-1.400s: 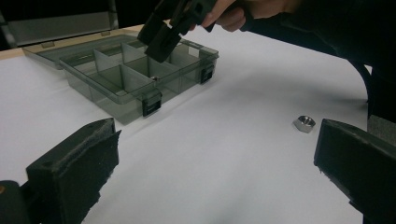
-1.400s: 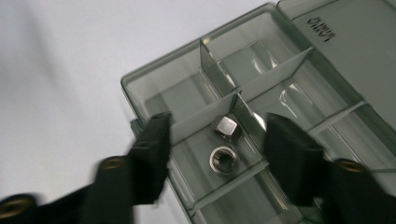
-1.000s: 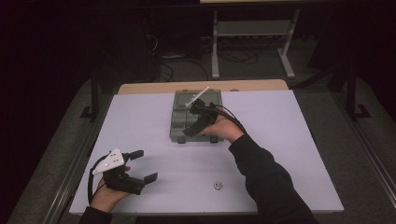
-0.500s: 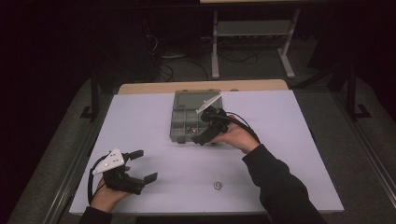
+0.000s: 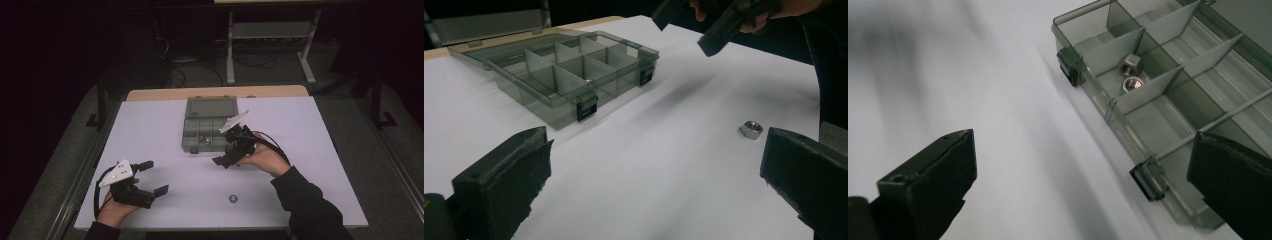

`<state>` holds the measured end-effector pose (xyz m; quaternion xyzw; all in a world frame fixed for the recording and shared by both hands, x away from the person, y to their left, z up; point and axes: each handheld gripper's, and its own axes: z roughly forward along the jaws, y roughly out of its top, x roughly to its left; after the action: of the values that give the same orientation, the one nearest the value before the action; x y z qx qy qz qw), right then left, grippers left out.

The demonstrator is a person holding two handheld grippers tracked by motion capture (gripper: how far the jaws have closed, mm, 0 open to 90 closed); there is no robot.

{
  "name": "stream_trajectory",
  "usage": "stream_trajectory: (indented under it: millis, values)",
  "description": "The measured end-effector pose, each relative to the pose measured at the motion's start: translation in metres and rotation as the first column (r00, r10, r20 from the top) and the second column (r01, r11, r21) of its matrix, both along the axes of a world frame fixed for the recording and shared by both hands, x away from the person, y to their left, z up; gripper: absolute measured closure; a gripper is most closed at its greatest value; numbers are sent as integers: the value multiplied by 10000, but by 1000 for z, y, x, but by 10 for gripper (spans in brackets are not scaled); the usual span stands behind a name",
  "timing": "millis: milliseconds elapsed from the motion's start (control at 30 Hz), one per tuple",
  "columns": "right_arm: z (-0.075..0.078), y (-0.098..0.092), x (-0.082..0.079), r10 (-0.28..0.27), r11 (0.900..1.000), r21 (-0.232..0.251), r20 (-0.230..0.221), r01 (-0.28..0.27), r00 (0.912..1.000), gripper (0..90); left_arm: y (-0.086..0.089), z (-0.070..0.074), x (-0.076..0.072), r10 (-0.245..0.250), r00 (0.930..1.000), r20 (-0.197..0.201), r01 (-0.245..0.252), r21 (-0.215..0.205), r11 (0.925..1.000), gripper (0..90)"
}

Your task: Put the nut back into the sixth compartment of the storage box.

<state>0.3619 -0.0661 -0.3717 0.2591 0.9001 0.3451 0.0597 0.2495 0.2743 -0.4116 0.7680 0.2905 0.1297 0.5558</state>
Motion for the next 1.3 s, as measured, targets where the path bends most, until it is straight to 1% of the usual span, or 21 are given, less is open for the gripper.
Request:
stream_trajectory:
  millis: [67, 200, 267, 300, 400, 433, 533, 767, 800, 833, 900, 967, 1000, 1033, 1100, 1167, 1233, 1267, 1300]
  values:
    - [-1, -4, -5, 69, 10000, -18, -12, -69, 10000, 0, 0, 0, -1, 13, 10000, 7, -13, -91, 10000, 0]
    - [-3, -11, -16, 114, 9999, 50, -20, -114, 9999, 0, 1, 0, 0, -5, 10000, 54, 6, -62, 10000, 0]
    - [-3, -15, -22, 157, 9998, 92, 66, -157, 9999, 0, 2, 0, 1, 15, 10000, 95, -15, -37, 10000, 0]
    - [-3, -17, -25, 170, 9998, 125, 39, -170, 9998, 0, 2, 0, 0, 74, 10000, 7, -74, -78, 9999, 0]
    - [-4, -21, -33, 212, 9994, 255, 28, -213, 9998, 0, 2, 1, 1, 84, 10000, 5, -84, -57, 9999, 0]
    - [-4, -23, -35, 313, 9992, 250, 92, -315, 9995, 0, 2, 1, 0, 86, 10000, 9, -86, -36, 10000, 0]
    - [-6, -28, -42, 417, 9985, 340, 54, -419, 9991, 0, 1, 0, 1, 73, 10000, 27, -73, -61, 10000, 0]
    - [-11, -34, -55, 521, 9981, 318, -29, -520, 9986, 0, 1, 1, 1, 39, 10000, 80, -38, -16, 10000, 0]
    - [-12, -34, -57, 517, 9981, 340, -131, -512, 9986, 0, 1, 1, 0, 22, 10000, 87, -22, 0, 10000, 0]
    - [-14, -35, -58, 577, 9980, 266, -81, -575, 9983, 0, 1, 1, 0, 14, 10000, 86, -14, 15, 10000, 0]
    - [-18, -35, -62, 617, 9979, 191, 130, -620, 9980, 41, 0, 1, 0, 3, 10000, 60, -3, 6, 10000, 0]
    - [-21, -34, -66, 733, 9972, 123, 15, -733, 9973, 43, 0, 1, 0, 0, 10000, 37, 0, 0, 10000, 0]
    - [-24, -33, -68, 892, 9960, 89, -23, -892, 9960, 43, 0, 1, 0, -5, 10000, 44, 5, -7, 10000, 0]
    - [-25, -32, -70, 877, 9961, 135, -169, -875, 9960, 44, 0, 1, 0, -6, 10000, 37, 6, -3, 10000, 0]
    - [-29, -31, -71, 1076, 9942, -43, -153, -1076, 9941, 52, -1, 1, 0, 18, 10000, -12, -18, -38, 10000, 0]
    - [-33, -30, -73, 1187, 9928, -105, -289, -1190, 9925, 59, 0, 2, 0, 4, 10000, 53, -4, 5, 10000, 0]
    - [-37, -29, -75, 1340, 9904, -306, -366, -1351, 9903, 63, 0, 2, 0, 3, 10000, 66, -3, 16, 10000, 0]
    - [-39, -29, -74, 1569, 9866, -422, -235, -1578, 9873, 67, 0, 2, 0, -6, 10000, 70, 6, 29, 10000, 0]
    - [-40, -28, -75, 1595, 9859, -457, -287, -1607, 9868, 76, 0, 2, 0, -12, 10000, 70, 11, 6, 10000, 0]
